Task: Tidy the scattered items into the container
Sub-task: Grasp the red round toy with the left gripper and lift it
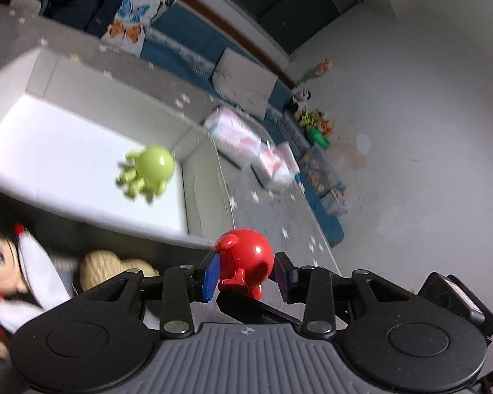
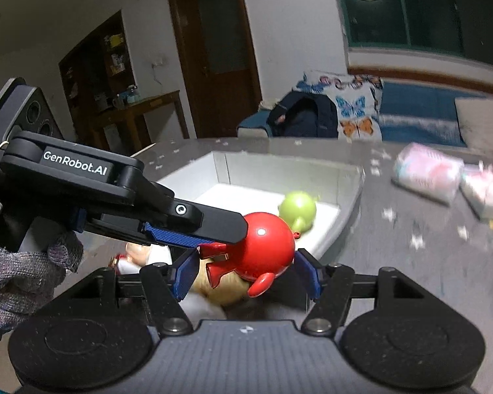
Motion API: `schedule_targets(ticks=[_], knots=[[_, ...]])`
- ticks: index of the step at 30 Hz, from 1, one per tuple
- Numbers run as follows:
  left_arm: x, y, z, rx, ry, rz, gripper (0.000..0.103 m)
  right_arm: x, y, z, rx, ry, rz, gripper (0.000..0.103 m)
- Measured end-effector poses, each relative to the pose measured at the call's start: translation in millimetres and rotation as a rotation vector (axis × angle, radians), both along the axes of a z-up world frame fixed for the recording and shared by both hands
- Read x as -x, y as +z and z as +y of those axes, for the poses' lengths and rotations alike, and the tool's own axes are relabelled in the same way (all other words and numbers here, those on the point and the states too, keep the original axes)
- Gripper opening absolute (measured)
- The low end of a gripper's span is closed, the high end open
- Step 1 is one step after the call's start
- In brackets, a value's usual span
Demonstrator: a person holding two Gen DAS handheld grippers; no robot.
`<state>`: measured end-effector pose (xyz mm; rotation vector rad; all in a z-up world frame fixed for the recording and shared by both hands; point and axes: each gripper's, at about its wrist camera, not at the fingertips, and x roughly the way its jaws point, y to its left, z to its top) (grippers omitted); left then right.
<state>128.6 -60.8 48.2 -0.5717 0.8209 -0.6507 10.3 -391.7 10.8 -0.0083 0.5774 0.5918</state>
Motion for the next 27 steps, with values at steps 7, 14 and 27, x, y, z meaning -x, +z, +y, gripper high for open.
schedule_targets(ticks=[7, 14, 27], knots=[[-43.4, 6.6, 26.3, -0.004, 0.092, -0.014, 0.038, -51.6, 15.7, 37.0, 0.066, 0.081, -0.042, 0.065], [-103.1, -15.3, 53.6, 0.026, 0.159, 0.070, 0.038, -107.2, 9.9, 75.6, 0.119, 0.132, 0.007, 0.065], [-155.1, -54.3, 64.9, 0.011, 0.179, 0.163, 0.038, -171.3, -20.9, 100.9, 0.209, 0.162, 0.143, 0.064]])
